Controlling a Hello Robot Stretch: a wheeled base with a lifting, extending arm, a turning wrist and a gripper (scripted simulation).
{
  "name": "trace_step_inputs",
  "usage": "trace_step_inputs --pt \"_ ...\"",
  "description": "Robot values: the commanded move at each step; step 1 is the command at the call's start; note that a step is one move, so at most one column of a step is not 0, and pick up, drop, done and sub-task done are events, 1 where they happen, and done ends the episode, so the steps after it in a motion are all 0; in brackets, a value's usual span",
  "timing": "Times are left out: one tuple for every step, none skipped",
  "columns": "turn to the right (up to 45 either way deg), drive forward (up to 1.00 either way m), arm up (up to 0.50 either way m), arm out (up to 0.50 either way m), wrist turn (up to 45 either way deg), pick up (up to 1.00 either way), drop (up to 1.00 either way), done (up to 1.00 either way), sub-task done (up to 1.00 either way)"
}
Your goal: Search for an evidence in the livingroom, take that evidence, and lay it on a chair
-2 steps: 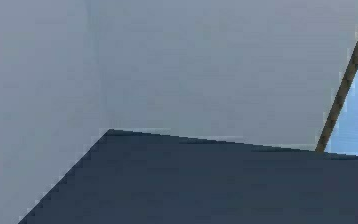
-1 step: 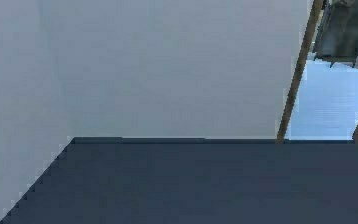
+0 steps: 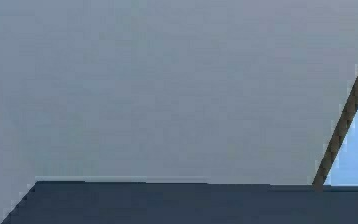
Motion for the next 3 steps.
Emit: trace_step_inputs --pt "45.0 0.0 0.0 0.0 0.0 0.0 0.0 0.0 0.0" --pt "15.0 0.0 0.0 0.0 0.0 0.0 0.0 0.0 0.0" --pt "0.0 0.65 0.0 0.0 0.0 0.0 0.0 0.0 0.0"
